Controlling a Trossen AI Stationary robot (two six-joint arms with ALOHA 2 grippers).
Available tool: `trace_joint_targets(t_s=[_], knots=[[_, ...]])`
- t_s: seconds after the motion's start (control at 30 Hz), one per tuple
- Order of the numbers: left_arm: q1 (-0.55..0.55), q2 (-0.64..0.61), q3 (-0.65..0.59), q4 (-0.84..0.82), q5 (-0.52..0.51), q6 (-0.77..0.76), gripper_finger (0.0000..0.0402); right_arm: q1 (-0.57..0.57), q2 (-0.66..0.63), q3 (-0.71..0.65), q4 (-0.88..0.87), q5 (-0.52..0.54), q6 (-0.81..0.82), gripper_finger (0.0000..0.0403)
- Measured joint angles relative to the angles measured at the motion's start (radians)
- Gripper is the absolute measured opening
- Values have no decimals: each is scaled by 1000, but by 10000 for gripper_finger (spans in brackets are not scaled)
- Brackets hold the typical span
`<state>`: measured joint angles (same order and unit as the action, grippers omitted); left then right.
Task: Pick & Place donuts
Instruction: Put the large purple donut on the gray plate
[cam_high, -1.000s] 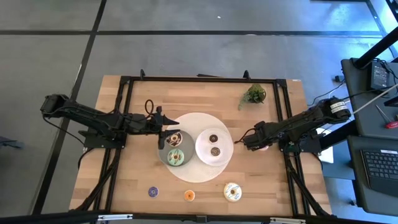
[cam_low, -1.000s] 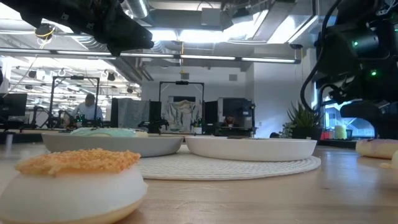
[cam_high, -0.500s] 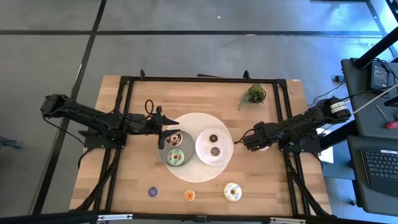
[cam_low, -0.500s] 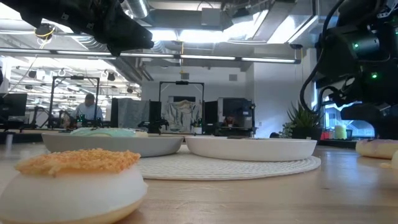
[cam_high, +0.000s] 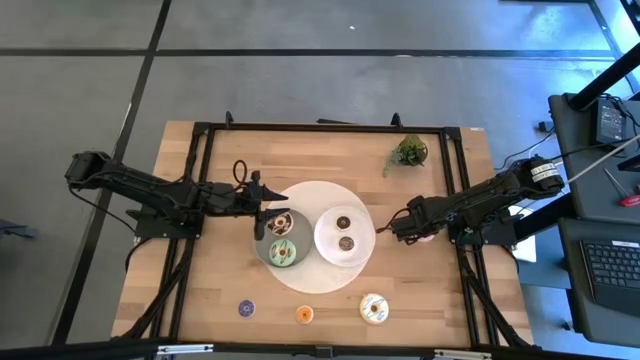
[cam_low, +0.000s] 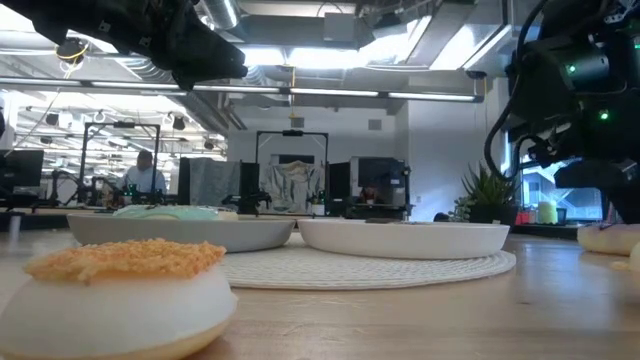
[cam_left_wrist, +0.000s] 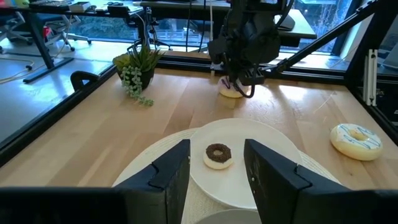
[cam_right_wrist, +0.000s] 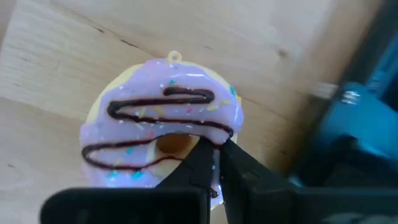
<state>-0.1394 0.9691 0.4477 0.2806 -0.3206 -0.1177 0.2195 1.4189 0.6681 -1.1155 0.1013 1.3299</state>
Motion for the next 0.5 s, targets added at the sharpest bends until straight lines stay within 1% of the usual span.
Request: trace_joint_targets(t_s=[0.13,0.23,0.3,0.4,0.5], knots=[[0,0,0,0,0,0,146,0,0,70,-57,11,-28,27],[0,0,0,0,0,0,144,0,-1,140,-53,72,-75,28],[0,0,0,0,0,0,144,1,-1,192,-54,136,-117,25],[0,0,0,0,0,0,146,1,-1,273,-39,272,-205,20],[0,0,0,0,0,-1,149,1,-1,331,50,425,-325,20]])
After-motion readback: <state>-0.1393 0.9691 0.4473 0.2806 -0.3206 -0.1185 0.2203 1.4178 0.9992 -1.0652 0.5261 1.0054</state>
